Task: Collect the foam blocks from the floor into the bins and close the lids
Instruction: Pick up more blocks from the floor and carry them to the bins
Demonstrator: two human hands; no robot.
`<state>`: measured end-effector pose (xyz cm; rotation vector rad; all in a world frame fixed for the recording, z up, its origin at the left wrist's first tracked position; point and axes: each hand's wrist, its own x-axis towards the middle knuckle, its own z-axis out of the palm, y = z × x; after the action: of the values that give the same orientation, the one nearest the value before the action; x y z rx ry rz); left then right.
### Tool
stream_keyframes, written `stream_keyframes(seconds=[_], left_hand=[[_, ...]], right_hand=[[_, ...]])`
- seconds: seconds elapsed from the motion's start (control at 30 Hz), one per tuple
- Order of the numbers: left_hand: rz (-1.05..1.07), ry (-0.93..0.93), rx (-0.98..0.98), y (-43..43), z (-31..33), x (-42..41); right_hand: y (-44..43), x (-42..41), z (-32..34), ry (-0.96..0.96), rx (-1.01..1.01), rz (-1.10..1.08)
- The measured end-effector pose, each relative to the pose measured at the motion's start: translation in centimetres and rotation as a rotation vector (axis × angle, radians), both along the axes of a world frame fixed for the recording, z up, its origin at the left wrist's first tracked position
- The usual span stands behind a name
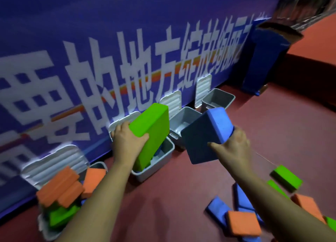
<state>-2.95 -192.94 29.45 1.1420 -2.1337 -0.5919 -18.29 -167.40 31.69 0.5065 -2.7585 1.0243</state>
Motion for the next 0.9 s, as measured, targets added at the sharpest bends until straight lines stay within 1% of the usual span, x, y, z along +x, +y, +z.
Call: stream_keyframes(seconds=[0.13,0.33,0.4,0.53,0.67,0.8,0.9], left_hand=[[0.098,-0.022,-0.007,-7.8,-0.1,0.9],[0.206,0.005,0.0,-14.9,-0.5,-0.5],[0.228,-0.018,0.009,-17.1,-1.4,-2.0],[0.272,-0.068,0.047,-21.0,-3.2,-6.7],[0.326,-0.102,0.079,-25.0,-5.4,-13.3],[0.373,-0.156,0.146,-28.6,-8.1,-20.8],[0.386,-0.204,0.2,-30.7,-10.7,-25.1]], right_hand=[[-8.1,-1.3,-0.1,0.016,0.009,0.109],[-17.2,-6.1,-0.4,0.025,0.023,0.206],[-19.7,-8.4,-1.1,0.022,0.029,0.225],[-25.0,-14.4,-3.2,-0.007,0.045,0.3],[-30.8,-22.5,-5.7,-0.048,0.025,0.374],[-36.5,-31.2,-8.2,-0.104,0.062,0.445],[-39.9,-36.2,-10.2,-0.12,0.107,0.499]])
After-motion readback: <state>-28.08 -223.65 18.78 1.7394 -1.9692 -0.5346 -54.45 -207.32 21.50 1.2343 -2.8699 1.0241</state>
